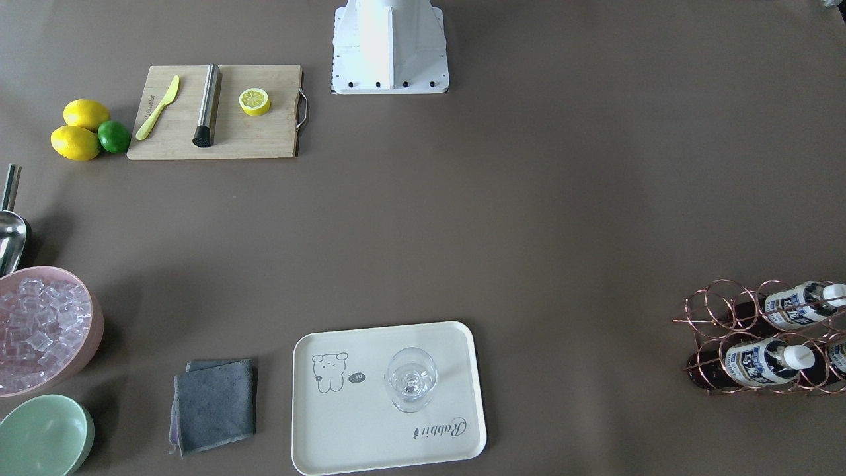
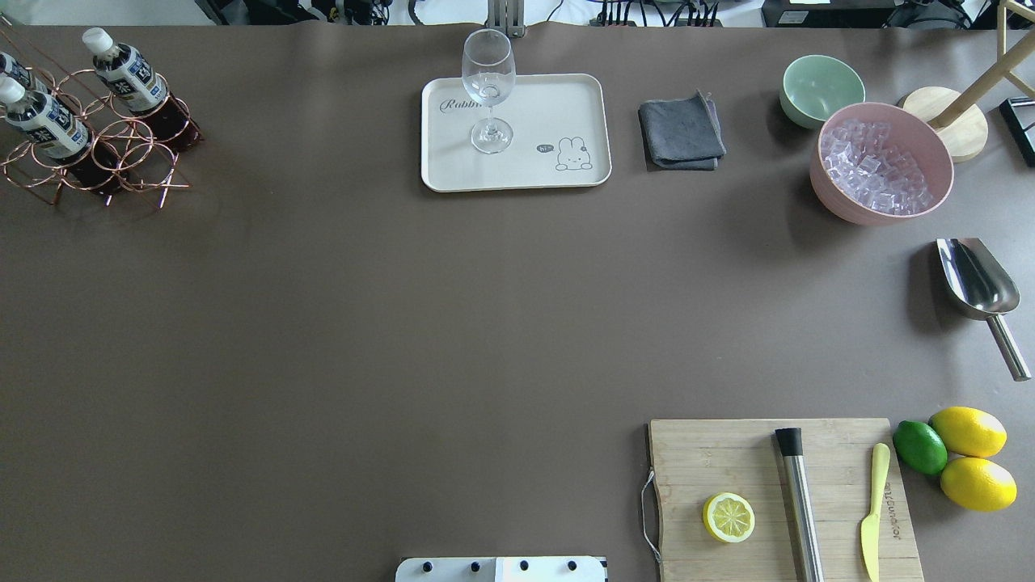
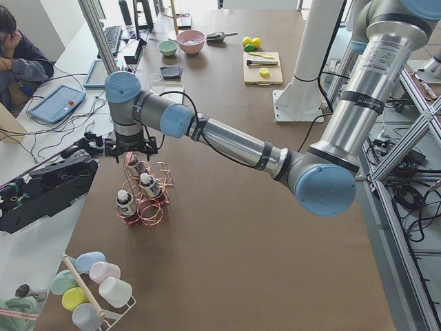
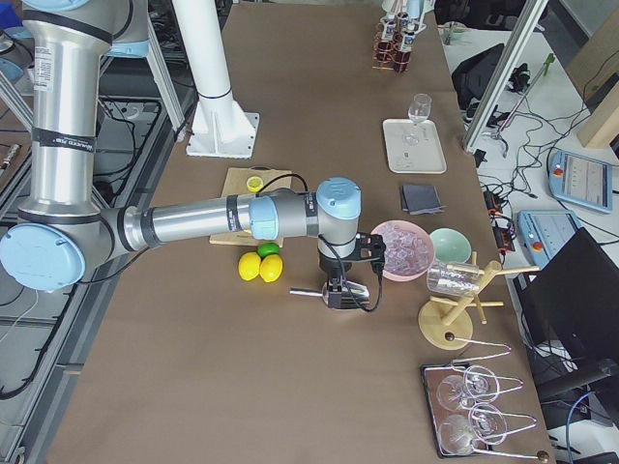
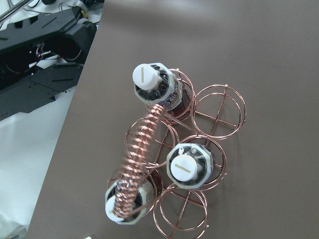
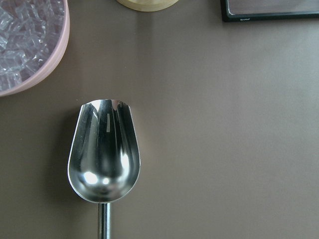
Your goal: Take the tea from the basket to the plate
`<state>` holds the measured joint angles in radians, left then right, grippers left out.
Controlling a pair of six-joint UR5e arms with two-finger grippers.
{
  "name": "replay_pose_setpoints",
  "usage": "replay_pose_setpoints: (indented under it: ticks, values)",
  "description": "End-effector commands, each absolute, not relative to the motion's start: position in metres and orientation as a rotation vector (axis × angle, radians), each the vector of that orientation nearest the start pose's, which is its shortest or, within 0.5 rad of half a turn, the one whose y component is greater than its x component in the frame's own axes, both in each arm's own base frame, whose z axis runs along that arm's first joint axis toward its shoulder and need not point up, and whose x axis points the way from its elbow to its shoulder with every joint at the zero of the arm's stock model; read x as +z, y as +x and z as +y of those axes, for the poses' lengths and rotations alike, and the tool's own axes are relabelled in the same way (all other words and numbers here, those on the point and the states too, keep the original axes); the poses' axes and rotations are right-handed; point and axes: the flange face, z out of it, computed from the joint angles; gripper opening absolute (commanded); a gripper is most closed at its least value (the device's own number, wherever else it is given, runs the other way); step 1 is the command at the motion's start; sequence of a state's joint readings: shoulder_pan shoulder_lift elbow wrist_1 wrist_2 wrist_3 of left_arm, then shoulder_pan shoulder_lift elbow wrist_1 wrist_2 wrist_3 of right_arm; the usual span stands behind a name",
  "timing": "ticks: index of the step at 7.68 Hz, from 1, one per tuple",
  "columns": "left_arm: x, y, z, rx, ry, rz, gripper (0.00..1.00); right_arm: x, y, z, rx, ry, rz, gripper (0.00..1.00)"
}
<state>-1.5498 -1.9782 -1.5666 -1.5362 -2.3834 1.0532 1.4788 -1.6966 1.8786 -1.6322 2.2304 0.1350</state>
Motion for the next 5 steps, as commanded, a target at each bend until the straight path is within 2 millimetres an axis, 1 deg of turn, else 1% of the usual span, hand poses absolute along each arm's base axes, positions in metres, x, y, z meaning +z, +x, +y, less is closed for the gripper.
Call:
replay_pose_setpoints:
  ticks: [1, 2, 3, 4, 5]
  values:
    - [0.392, -0.036, -0.714, 1.327, 0.734, 0.555, 0.97, 0.579, 0.031, -0.446, 0.002, 0.04, -0.668, 1.0]
    - [0.392, -0.017, -0.715, 1.368, 0.738, 0.561, 0.97, 0.578, 0.031, -0.446, 0.001, 0.041, -0.668, 1.0]
    - [0.393, -0.007, -0.715, 1.391, 0.738, 0.565, 0.97, 0.578, 0.031, -0.446, 0.001, 0.041, -0.668, 1.0]
    - [0.4, -0.006, -0.711, 1.425, 0.751, 0.559, 0.97, 0.578, 0.031, -0.446, 0.001, 0.041, -0.668, 1.0]
    - [0.409, -0.007, -0.702, 1.431, 0.751, 0.559, 0.97, 0.578, 0.031, -0.446, 0.001, 0.041, -0.668, 1.0]
